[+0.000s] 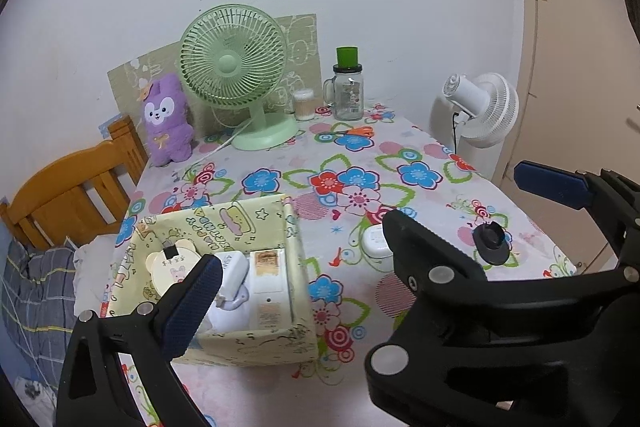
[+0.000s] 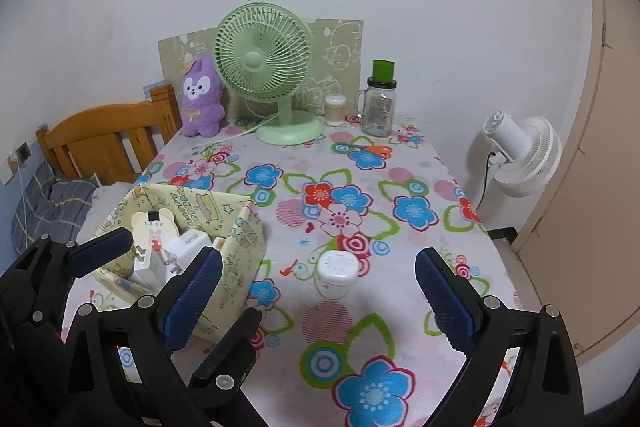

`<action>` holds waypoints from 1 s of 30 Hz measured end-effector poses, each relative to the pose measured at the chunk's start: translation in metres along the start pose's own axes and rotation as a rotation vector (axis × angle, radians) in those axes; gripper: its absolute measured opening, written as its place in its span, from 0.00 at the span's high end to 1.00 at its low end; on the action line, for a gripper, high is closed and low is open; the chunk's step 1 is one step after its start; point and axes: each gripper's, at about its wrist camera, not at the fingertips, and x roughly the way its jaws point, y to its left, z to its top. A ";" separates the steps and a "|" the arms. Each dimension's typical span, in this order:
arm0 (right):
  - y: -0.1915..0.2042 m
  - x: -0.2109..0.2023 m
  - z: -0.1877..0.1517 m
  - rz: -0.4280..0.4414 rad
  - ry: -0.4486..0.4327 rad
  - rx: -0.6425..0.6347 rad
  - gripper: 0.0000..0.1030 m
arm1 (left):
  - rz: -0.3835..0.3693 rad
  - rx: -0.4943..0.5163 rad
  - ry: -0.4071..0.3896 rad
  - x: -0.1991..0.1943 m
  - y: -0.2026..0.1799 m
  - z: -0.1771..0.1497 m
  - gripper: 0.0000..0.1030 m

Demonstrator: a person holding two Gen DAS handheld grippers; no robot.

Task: Organize rigid objects
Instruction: 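Withdraw both open tools from the box toward the white case and black cap, then move the right tool over the black cap while the left tool approaches the white case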

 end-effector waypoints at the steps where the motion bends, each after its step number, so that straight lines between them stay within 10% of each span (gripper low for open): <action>1: -0.002 -0.002 -0.001 -0.002 -0.002 0.000 0.04 | 0.000 0.001 0.000 0.000 -0.002 0.000 0.00; 30: -0.075 -0.009 -0.015 -0.097 -0.023 0.042 0.00 | -0.068 0.040 -0.014 0.019 -0.069 0.011 0.00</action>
